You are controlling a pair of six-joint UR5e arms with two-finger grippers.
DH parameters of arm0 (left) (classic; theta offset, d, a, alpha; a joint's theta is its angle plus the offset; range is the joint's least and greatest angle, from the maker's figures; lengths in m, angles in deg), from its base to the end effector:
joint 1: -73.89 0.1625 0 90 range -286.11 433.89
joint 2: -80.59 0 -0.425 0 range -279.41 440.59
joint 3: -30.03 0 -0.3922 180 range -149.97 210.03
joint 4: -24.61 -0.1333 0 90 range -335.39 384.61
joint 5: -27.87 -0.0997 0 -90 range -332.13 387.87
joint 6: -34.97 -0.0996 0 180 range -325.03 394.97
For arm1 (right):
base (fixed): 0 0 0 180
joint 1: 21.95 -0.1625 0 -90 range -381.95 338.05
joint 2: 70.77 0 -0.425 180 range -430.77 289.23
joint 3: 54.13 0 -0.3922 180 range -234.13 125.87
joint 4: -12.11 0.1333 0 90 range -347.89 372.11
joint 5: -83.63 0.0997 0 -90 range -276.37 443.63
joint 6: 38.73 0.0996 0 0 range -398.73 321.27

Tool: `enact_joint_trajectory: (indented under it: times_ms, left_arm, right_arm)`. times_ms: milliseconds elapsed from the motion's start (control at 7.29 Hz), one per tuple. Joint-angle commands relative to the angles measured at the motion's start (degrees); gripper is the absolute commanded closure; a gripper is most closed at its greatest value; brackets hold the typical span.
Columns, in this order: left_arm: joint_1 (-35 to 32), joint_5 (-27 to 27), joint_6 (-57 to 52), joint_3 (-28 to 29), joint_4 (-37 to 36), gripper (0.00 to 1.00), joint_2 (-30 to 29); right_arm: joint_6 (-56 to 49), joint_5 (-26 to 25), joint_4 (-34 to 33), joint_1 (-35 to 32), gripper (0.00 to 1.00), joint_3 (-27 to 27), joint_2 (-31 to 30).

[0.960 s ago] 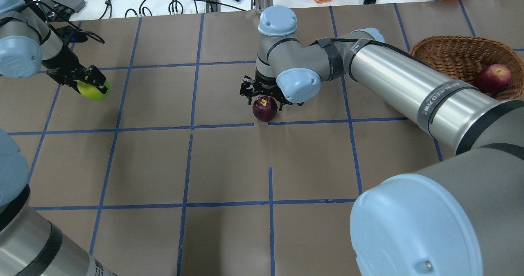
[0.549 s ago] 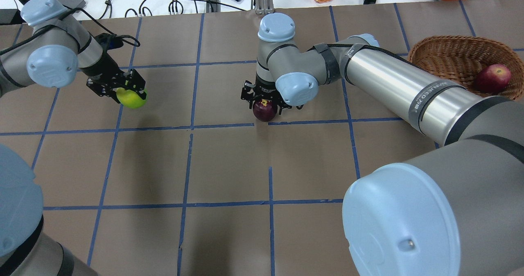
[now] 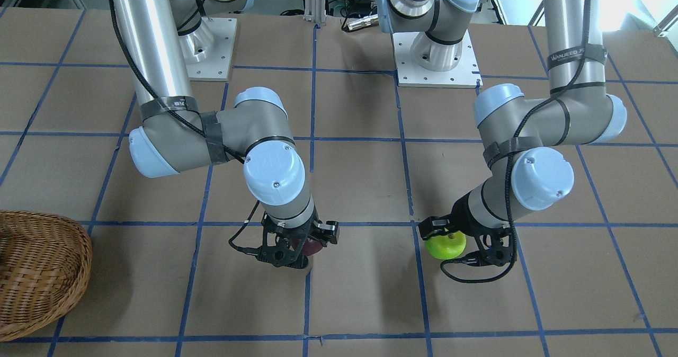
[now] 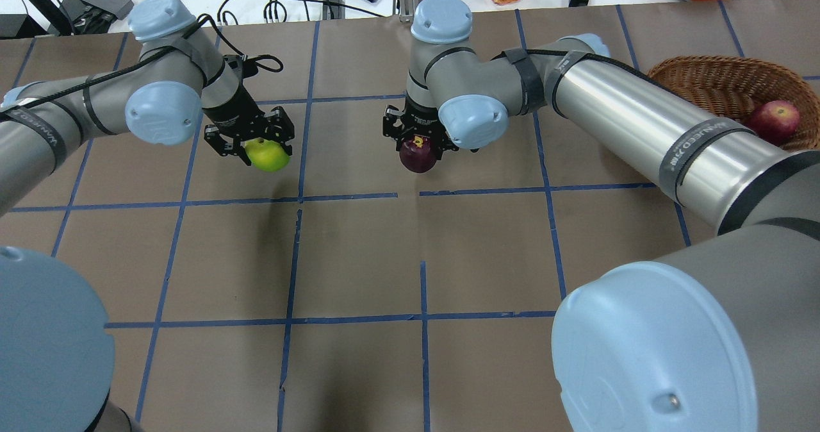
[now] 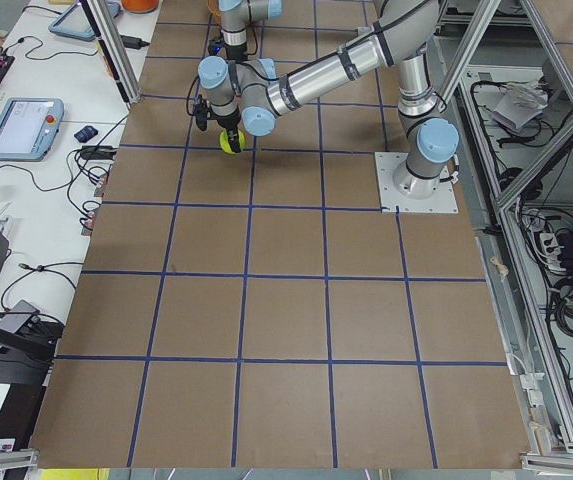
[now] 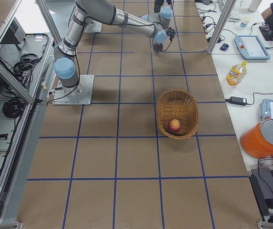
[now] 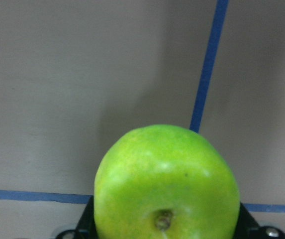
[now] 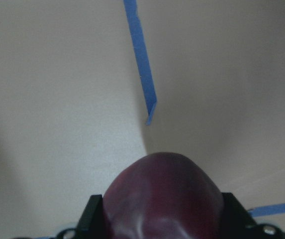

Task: Put all apples into basket
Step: 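Carry purple apple to basket with right while left carries green apple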

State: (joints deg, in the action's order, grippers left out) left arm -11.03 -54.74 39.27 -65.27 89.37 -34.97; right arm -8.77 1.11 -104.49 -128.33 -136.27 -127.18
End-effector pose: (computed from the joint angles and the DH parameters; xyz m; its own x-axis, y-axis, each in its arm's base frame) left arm -0.0916 -0.6201 0.2367 -0.9773 -0.1744 0.1203 -0.1619 0.9810 0.1073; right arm 0.3348 -0.6204 0.2490 -0.9645 0.2352 -0.1204 0.2305 0.9717 0.0518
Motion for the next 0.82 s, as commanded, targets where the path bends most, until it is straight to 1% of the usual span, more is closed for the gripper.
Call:
enact_joint_trajectory:
  times_ms: [0, 137, 274, 411, 549, 686]
  left_arm:
    - [-7.5, 3.7, 15.1, 0.7, -4.0, 1.00, -1.2]
    - [-12.6, 4.0, 19.8, 0.9, -8.0, 1.00, -1.6]
    - [-17.0, 3.9, 24.6, 1.0, -10.2, 1.00, -2.8]
    - [-19.9, 3.7, 25.2, 0.1, -14.0, 1.00, -4.1]
    - [-22.5, 3.5, 27.1, 0.5, -14.7, 1.00, -4.7]
    - [-23.6, 3.3, 28.6, 0.0, -14.8, 0.23, -5.1]
  right_arm:
    - [-3.7, -2.3, 11.2, 8.3, 1.00, 3.4, -5.7]
    - [-11.6, -3.2, 14.9, 14.9, 1.00, 4.7, -7.6]
    - [-19.5, -6.0, 17.7, 21.4, 1.00, 5.7, -8.3]
    - [-29.3, -7.6, 18.0, 28.0, 1.00, 5.2, -8.2]
    - [-38.7, -9.0, 17.3, 33.6, 1.00, 5.3, -7.9]
    - [-46.6, -11.8, 16.4, 37.4, 1.00, 5.2, -6.4]
